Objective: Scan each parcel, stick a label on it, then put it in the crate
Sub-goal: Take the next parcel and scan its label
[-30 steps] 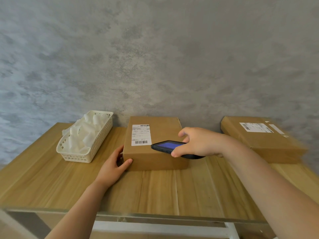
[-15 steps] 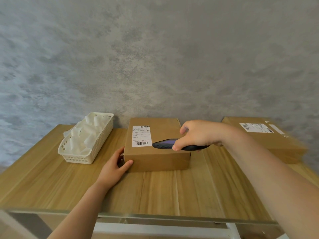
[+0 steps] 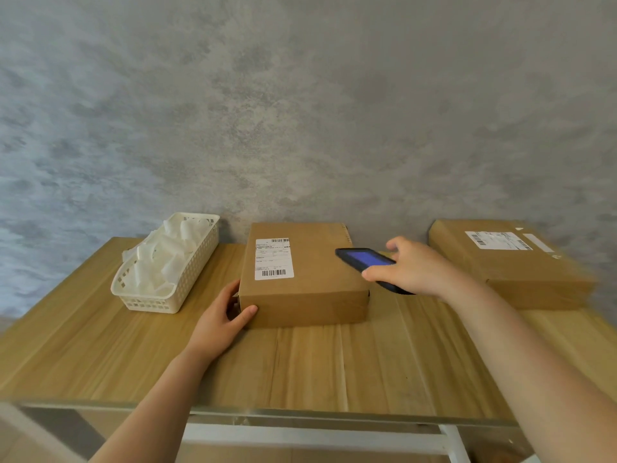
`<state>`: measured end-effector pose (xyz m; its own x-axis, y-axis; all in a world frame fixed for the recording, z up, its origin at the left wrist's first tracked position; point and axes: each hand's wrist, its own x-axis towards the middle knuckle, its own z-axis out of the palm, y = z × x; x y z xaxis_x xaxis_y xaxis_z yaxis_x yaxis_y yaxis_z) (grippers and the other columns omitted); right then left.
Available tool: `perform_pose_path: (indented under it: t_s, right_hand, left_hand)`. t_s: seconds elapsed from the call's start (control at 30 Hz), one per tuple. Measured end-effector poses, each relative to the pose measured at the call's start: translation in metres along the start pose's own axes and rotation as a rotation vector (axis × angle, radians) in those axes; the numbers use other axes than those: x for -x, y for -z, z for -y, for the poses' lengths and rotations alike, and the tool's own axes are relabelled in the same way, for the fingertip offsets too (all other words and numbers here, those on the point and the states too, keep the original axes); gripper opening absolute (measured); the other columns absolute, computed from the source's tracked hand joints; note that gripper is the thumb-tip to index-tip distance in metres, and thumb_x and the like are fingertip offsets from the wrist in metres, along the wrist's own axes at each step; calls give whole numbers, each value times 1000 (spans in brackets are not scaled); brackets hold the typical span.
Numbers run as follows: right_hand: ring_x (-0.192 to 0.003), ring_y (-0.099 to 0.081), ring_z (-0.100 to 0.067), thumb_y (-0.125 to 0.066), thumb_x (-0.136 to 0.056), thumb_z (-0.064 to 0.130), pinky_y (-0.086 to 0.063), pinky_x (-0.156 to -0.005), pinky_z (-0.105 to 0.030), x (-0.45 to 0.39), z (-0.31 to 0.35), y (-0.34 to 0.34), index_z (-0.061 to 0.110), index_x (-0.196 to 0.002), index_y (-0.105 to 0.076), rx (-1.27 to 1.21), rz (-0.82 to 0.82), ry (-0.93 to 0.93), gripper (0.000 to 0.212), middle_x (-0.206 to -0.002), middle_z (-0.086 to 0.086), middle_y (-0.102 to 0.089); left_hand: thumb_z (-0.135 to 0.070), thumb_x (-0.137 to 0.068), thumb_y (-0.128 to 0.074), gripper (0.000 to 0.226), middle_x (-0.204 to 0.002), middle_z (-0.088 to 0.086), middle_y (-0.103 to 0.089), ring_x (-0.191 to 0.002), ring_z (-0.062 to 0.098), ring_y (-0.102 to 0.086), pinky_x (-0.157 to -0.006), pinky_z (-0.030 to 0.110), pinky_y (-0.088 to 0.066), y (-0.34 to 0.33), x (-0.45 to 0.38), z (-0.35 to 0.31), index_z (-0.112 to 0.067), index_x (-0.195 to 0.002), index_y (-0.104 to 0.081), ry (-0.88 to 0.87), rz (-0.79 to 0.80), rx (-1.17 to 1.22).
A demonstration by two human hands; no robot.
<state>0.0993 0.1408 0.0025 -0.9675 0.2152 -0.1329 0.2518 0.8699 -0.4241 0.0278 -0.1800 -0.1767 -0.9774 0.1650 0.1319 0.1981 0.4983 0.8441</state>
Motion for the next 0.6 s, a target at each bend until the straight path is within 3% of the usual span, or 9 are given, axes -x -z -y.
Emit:
perform_pose_path:
  t_s: [0.1, 0.17, 0.23, 0.3, 0.37, 0.47, 0.6]
  right_hand:
    - [-110, -57, -25, -70, -79, 55, -43, -76, -33, -6, -35, -26, 13, -143, -38, -35, -176, -98, 83, -137, -4, -53]
    - [-95, -60, -25, -70, -78, 53, -49, -72, -34, -12, -59, -48, 14, -133, -44, -52, -270, -147, 73, -121, -3, -58]
    - [-81, -60, -22, -70, -74, 56, -54, -66, -36, -18, -80, -70, 17, -123, -46, -46, -295, -183, 67, -107, -1, -58]
    - [-74, -58, -19, -70, -73, 56, -48, -55, -32, -24, -98, -90, 17, -122, -45, -44, -283, -217, 67, -102, 0, -58]
    - [-72, -56, -18, -71, -74, 54, -43, -51, -30, -27, -109, -106, 15, -127, -43, -66, -287, -235, 71, -101, 0, -56]
    - [-78, -58, -23, -72, -75, 52, -46, -57, -32, -32, -118, -123, 12, -140, -36, -93, -317, -232, 84, -107, -3, -56]
    - [-89, -56, -25, -74, -75, 52, -49, -64, -34, -36, -121, -135, 11, -146, -29, -94, -336, -222, 94, -121, -8, -55]
  left_hand:
    - [-42, -89, -67, 54, -120, -37, -50, -113, -6, -51, -86, 14, -39, -1, -1, 2, -57, -129, -33, 6, -2, 2]
    - [-43, -89, -68, 57, -123, -32, -53, -116, -2, -53, -88, 18, -40, -2, -3, 4, -53, -134, -33, 9, -4, 5]
    - [-44, -88, -68, 57, -124, -31, -54, -117, -1, -54, -89, 19, -41, -3, -3, 6, -54, -133, -34, 16, -3, 9]
    - [-44, -89, -68, 55, -122, -34, -53, -117, -1, -54, -87, 17, -41, -3, -4, 6, -59, -128, -33, 20, -3, 4]
    - [-42, -89, -68, 54, -121, -35, -52, -116, -1, -53, -86, 14, -39, -3, -4, 5, -60, -126, -32, 24, -5, 0]
    - [-41, -90, -68, 55, -124, -31, -54, -118, 1, -54, -85, 12, -39, -3, -4, 5, -55, -131, -34, 29, -2, -8]
    - [-44, -89, -67, 61, -136, -17, -56, -123, 6, -53, -91, 19, -40, -2, -6, 6, -45, -140, -34, 28, 8, -14]
